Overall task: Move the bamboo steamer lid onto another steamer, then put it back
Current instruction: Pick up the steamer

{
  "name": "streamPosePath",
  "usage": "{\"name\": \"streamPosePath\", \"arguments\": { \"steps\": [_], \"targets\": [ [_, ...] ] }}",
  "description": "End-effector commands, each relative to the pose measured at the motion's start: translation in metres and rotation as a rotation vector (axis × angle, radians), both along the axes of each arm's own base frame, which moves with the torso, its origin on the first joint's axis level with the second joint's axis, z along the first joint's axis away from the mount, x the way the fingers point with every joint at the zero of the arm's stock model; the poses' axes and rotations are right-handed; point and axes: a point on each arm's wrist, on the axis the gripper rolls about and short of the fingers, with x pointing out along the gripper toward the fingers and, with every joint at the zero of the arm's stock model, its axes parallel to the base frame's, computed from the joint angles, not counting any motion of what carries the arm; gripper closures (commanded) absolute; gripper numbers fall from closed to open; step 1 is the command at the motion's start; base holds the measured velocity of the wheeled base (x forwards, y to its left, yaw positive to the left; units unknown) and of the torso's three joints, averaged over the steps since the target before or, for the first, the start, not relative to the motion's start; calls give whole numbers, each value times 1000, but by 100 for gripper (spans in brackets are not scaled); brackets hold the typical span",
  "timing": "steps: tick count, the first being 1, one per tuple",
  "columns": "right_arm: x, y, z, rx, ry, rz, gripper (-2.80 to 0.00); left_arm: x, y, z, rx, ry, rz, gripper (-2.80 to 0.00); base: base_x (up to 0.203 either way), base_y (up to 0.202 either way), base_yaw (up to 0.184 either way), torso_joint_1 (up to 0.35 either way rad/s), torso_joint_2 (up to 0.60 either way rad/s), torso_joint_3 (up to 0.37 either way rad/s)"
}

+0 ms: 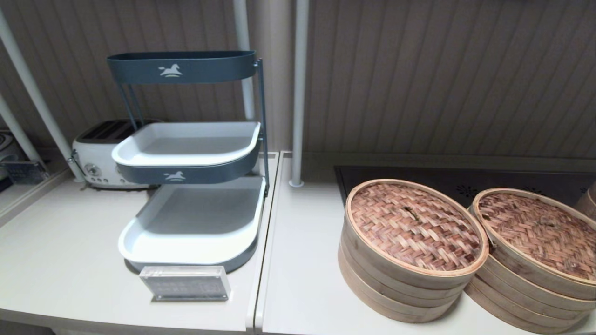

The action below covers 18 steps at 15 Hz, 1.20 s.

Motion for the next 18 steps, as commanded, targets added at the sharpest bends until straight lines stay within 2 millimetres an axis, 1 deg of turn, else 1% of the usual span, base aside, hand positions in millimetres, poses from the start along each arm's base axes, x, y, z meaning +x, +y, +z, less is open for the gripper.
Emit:
{"name": "streamPosePath", "arguments": {
  "steps": [1, 2, 3, 4, 5, 7, 9, 11, 14, 17, 18],
  "targets": [
    [65, 0, 31, 7, 148, 9, 0, 2, 0, -8, 1, 24, 0, 0, 0, 0, 0, 0, 0, 0],
    [86, 1, 46, 12, 186, 24, 0, 2, 0, -8, 0, 24, -1, 0, 0, 0, 0, 0, 0, 0],
    [109, 3, 57, 16, 240, 45, 0, 2, 0, -8, 0, 25, -2, 0, 0, 0, 0, 0, 0, 0],
    [131, 7, 64, 16, 300, 68, 0, 2, 0, -8, 0, 25, 0, 0, 0, 0, 0, 0, 0, 0],
    [151, 11, 66, 14, 360, 90, 0, 2, 0, -8, 1, 24, -1, 0, 0, 0, 0, 0, 0, 0],
    [188, 23, 62, -8, 488, 141, 0, 2, 0, -8, 0, 24, -1, 0, 0, 0, 0, 0, 0, 0],
    [218, 32, 45, -70, 607, 182, 0, 2, 0, -8, 0, 25, -1, 0, 0, 0, 0, 0, 0, 0],
    [238, 38, 28, -139, 684, 224, 0, 2, 0, -8, 1, 25, 0, 0, 0, 0, 0, 0, 0, 0],
    [259, 47, 11, -160, 751, 247, 0, 2, 0, -8, 0, 25, 0, 0, 0, 0, 0, 0, 0, 0],
    [272, 53, -7, -166, 816, 258, 0, 2, 0, -8, 0, 23, 0, 0, 0, 0, 0, 0, 0, 0],
    [275, 56, -10, -172, 825, 266, -280, 2, 0, -8, 1, 24, -1, 0, 0, 0, 0, 0, 0, 0]
  ]
}}
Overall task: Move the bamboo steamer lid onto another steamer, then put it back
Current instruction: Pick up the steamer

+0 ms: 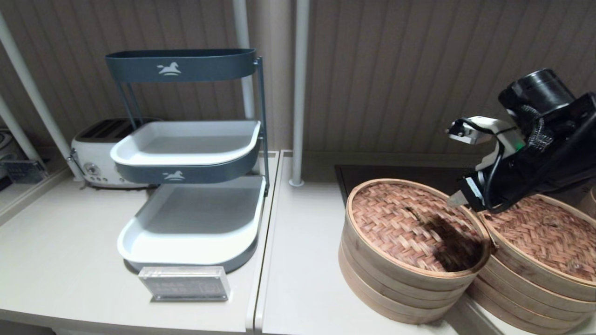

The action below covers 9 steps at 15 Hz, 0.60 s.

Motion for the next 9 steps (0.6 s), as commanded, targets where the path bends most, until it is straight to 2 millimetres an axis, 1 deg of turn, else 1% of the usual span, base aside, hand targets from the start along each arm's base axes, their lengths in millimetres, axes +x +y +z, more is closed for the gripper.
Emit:
{"name": "streamPosePath", "arguments": {
  "steps": [1, 3, 5, 9],
  "targets": [
    [10, 6, -12, -12, 40, 13, -280, 2, 0, -8, 1, 25, -1, 0, 0, 0, 0, 0, 0, 0],
    [11, 15, -14, -21, 44, 33, -280, 2, 0, -8, 1, 24, 0, 0, 0, 0, 0, 0, 0, 0],
    [18, 22, -21, -56, 53, 24, -280, 2, 0, -8, 0, 25, -1, 0, 0, 0, 0, 0, 0, 0],
    [29, 24, -31, -101, 55, -3, -280, 2, 0, -8, -1, 24, 0, 0, 0, 0, 0, 0, 0, 0]
  ]
}}
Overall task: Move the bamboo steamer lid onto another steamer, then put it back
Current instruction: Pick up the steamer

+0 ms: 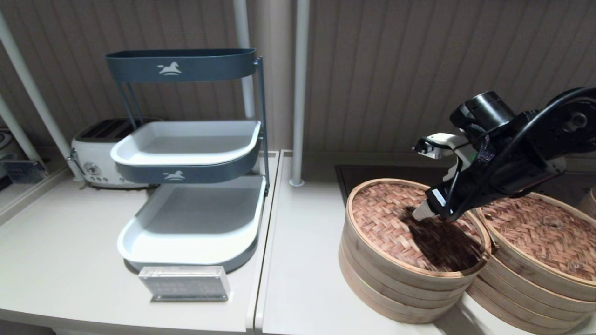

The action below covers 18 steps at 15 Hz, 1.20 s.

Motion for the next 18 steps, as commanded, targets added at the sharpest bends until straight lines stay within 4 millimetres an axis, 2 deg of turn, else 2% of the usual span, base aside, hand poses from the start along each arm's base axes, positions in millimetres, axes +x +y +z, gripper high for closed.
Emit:
{"name": "streamPosePath", "arguments": {
  "steps": [1, 5, 11, 12, 18],
  "targets": [
    [7, 2, -7, -6, 11, 1, -280, 2, 0, -8, 0, 25, 0, 0, 0, 0, 0, 0, 0, 0],
    [17, 2, -15, -8, 23, -7, -280, 2, 0, -8, 0, 24, -1, 0, 0, 0, 0, 0, 0, 0],
    [21, 2, -18, -7, 29, -10, -280, 2, 0, -8, 1, 24, 0, 0, 0, 0, 0, 0, 0, 0],
    [21, 2, -18, -8, 29, -9, 0, 2, 0, -8, 1, 25, 0, 0, 0, 0, 0, 0, 0, 0],
    [20, 3, -20, -4, 36, -5, 0, 2, 0, -8, 0, 25, 0, 0, 0, 0, 0, 0, 0, 0]
  ]
}}
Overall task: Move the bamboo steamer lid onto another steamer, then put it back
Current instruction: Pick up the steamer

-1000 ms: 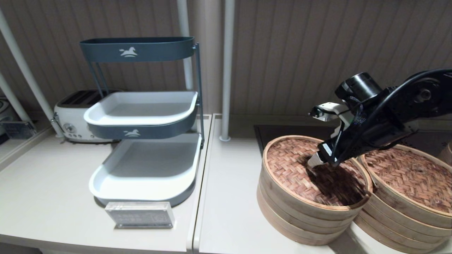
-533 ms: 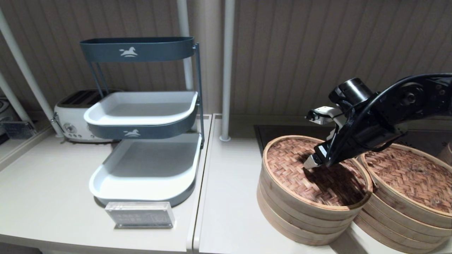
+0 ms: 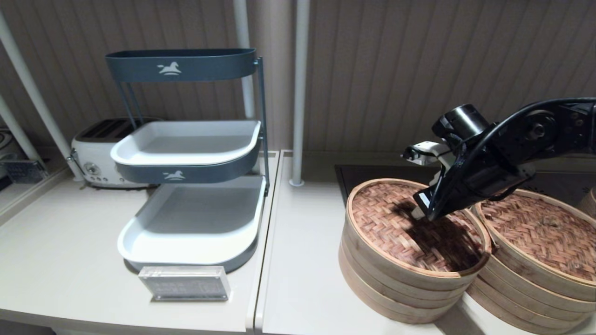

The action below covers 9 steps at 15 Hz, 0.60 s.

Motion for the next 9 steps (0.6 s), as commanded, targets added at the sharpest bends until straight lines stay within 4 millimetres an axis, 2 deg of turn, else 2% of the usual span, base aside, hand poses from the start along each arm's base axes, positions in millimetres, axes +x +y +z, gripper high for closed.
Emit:
{"name": "streamPosePath", "arguments": {
  "steps": [1, 6, 9],
  "targets": [
    [-1, 0, 1, -2, 1, 4, 0, 2, 0, -8, 0, 25, 0, 0, 0, 0, 0, 0, 0, 0],
    [-1, 2, 2, 0, -4, 10, 0, 2, 0, -8, -1, 24, -1, 0, 0, 0, 0, 0, 0, 0],
    [-1, 2, 9, 7, -38, 6, 0, 2, 0, -8, -1, 25, 0, 0, 0, 0, 0, 0, 0, 0]
  ]
}}
